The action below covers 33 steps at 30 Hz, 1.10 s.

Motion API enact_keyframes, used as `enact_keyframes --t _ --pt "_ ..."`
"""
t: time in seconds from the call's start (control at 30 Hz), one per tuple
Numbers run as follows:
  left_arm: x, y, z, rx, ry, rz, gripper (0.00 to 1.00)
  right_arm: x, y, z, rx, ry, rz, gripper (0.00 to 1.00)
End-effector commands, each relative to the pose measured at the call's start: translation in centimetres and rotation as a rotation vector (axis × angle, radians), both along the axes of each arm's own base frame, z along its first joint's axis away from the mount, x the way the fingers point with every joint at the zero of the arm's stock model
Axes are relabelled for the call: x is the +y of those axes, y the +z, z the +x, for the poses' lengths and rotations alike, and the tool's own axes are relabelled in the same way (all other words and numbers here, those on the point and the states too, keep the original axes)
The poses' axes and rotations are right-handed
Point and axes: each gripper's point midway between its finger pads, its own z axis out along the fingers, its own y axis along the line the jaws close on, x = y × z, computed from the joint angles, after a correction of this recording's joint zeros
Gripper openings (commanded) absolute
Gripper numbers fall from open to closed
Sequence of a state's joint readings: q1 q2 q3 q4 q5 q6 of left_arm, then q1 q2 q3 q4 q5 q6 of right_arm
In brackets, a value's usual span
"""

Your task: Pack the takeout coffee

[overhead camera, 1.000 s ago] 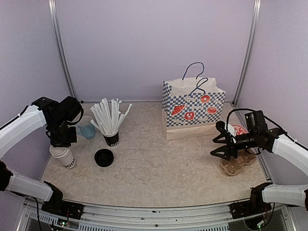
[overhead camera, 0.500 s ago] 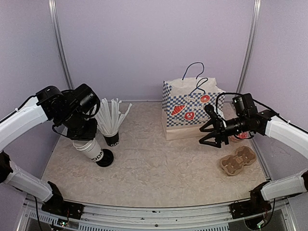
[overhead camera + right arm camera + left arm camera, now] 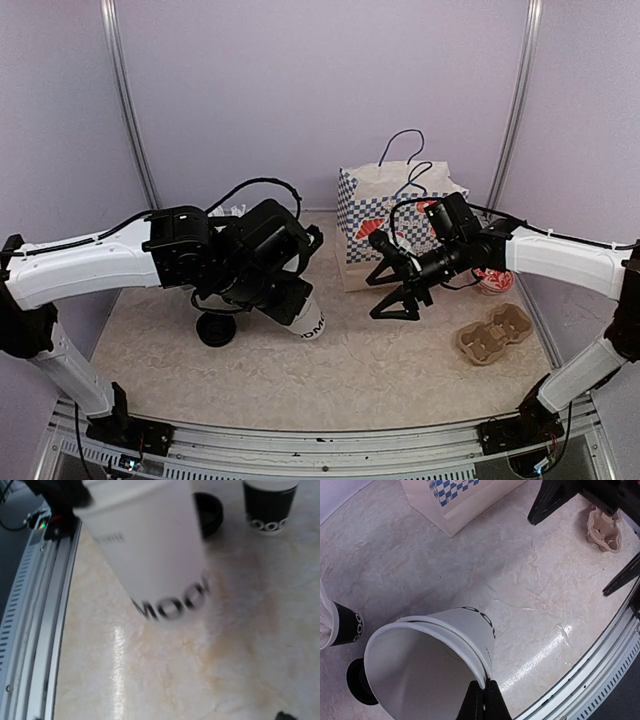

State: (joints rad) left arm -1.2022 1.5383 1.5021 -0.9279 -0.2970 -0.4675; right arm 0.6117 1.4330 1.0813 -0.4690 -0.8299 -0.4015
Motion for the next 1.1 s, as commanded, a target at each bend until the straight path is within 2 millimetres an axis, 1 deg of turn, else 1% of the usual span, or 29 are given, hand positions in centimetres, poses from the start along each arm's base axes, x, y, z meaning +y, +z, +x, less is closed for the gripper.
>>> enact_keyframes --t 0.0,0.1,0.2,0.23,0.4,0.53,0.7,0.77,0.93,1.07 --pt "-4.2 3.3 1.3 -0.093 -0.067 -0.132 0.0 2.6 -0.8 0.2 -0.045 0.049 0.01 0.99" --pt "-5.4 3.9 1.4 -0.09 -0.085 -0.17 0.0 4.1 -2.0 -0.5 -0.047 0.078 -0.001 0.99" --pt "-6.2 4.4 1.2 -0.07 -0.107 -0.2 0.0 5.2 -3.2 -0.7 -0.038 0.083 -0.016 0.99" --pt "-6.3 4.6 1.1 -0.061 -0.114 -0.209 0.0 5.5 -3.3 -0.7 -0.037 0.089 -0.012 0.99" --pt "-6.6 5.2 0.7 -0.026 -0.124 -0.25 0.0 6.0 -4.0 -1.0 -0.036 0.107 -0.007 0.99" --pt "-6.8 5.9 0.2 0.013 -0.137 -0.29 0.0 6.0 -4.4 -1.0 -0.035 0.098 -0.001 0.99" --pt "-6.4 5.7 0.1 0.035 -0.131 -0.268 0.0 6.0 -4.6 -0.7 -0.048 0.089 -0.001 0.99" --pt "-6.2 5.5 0.3 0.033 -0.12 -0.254 0.0 6.1 -4.8 -0.9 -0.044 0.097 -0.001 0.94" --pt "-5.5 5.6 0.6 0.023 -0.101 -0.238 0.0 5.7 -5.6 -1.6 -0.054 0.126 -0.002 0.78" --pt "-4.1 6.6 1.3 -0.002 -0.054 -0.203 0.0 4.9 -7.0 -2.5 -0.057 0.152 -0.015 0.69"
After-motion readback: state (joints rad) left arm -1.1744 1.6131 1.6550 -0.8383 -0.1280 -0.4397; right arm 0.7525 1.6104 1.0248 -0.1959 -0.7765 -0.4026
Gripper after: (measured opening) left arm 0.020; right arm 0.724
